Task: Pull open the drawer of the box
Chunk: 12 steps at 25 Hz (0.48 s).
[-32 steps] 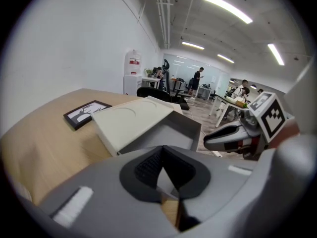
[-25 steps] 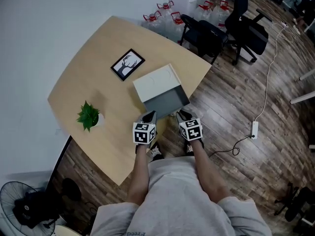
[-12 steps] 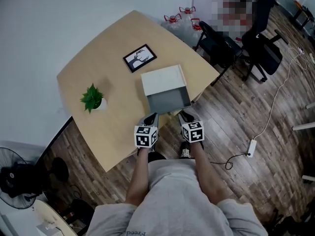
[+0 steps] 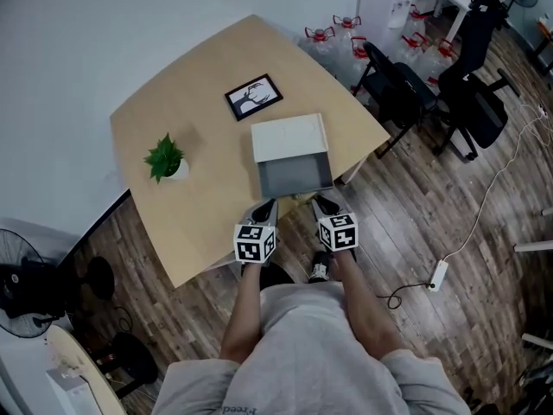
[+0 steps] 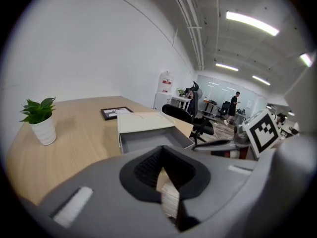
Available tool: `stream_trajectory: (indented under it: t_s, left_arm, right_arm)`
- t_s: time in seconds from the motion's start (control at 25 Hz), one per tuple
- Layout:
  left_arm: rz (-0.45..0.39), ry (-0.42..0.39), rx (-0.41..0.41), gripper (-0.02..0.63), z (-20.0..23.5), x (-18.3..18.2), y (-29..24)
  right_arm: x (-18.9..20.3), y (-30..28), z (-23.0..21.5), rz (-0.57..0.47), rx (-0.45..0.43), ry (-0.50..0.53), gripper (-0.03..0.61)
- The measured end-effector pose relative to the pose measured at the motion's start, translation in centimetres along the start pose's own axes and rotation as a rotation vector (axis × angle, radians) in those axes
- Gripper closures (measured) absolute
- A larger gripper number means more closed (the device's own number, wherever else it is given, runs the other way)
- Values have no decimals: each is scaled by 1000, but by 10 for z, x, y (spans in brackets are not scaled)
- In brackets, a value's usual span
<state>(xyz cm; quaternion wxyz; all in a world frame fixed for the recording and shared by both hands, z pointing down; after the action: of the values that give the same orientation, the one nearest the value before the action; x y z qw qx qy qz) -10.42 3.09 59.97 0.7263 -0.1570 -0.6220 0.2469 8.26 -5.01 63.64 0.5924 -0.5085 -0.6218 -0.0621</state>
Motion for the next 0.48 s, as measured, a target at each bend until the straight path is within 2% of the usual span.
stream_trajectory:
  t_s: [0.48]
  left_arm:
    - [-10,33,-30,560,-5,8,6]
  right_arm:
    - [-6,-1,0,-17,-46,24,577]
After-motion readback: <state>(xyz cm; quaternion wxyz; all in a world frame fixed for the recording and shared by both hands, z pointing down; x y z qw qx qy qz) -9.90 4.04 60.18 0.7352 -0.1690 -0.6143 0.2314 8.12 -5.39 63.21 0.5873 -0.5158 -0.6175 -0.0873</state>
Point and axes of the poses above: the fingertips, and each gripper's own axes: y backward along the fingers, z to its left, x out of its underside, the point moved 8 cm from there along y, backward along the fingers
